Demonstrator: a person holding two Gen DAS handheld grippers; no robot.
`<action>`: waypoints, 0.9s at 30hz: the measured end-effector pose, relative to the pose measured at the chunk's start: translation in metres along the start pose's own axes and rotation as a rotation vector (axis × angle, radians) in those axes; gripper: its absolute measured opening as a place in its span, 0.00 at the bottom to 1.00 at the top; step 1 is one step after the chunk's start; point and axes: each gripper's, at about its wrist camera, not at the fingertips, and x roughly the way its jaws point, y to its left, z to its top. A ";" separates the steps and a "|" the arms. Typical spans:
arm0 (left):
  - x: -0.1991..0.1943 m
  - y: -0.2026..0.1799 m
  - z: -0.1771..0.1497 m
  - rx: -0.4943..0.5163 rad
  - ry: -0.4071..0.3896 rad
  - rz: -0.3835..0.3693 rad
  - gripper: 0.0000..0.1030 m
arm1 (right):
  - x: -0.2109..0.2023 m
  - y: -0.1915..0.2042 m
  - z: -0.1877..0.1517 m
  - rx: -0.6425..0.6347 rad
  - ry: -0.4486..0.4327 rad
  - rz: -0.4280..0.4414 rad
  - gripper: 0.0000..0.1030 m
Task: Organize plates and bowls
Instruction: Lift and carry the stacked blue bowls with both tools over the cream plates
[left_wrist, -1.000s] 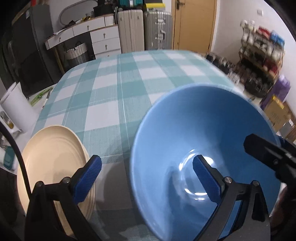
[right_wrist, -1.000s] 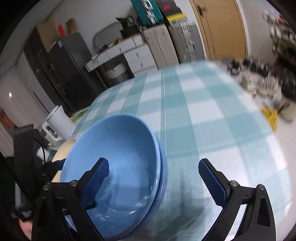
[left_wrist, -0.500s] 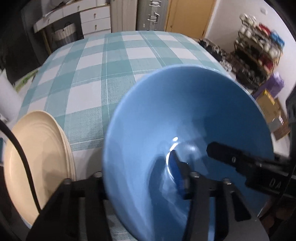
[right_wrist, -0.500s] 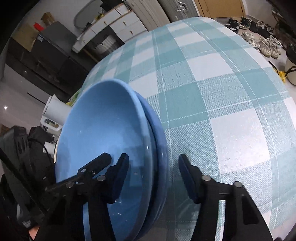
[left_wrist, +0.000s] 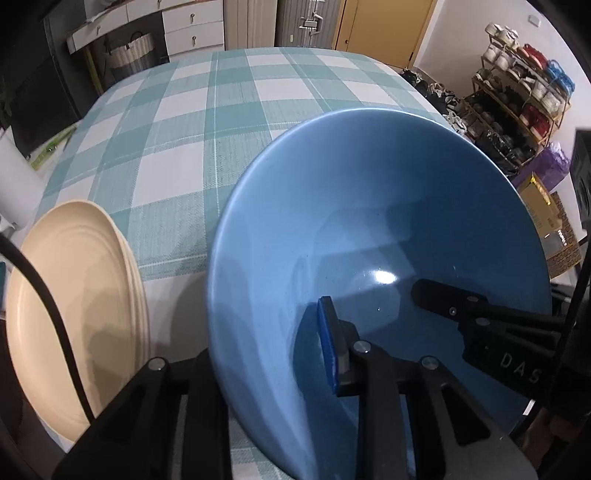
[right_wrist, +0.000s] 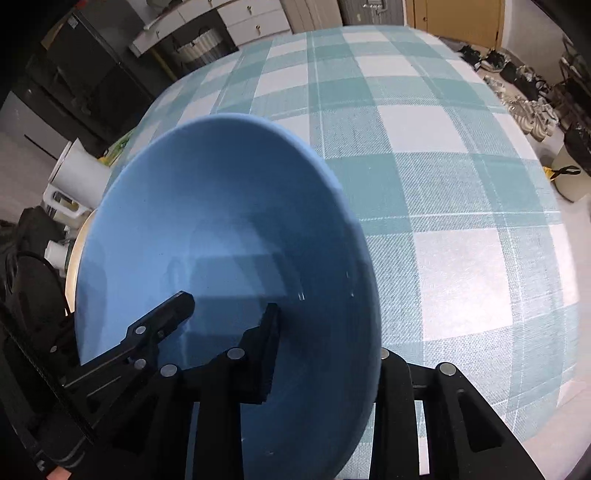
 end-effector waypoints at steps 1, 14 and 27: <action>-0.001 0.000 0.000 0.002 -0.001 0.000 0.24 | -0.001 0.000 0.000 -0.002 0.001 0.001 0.28; -0.020 0.001 -0.001 0.019 -0.046 0.006 0.24 | -0.023 0.006 -0.001 -0.025 -0.041 0.001 0.27; -0.046 0.016 0.004 -0.076 -0.111 0.005 0.24 | -0.046 0.034 0.009 -0.059 -0.077 -0.015 0.27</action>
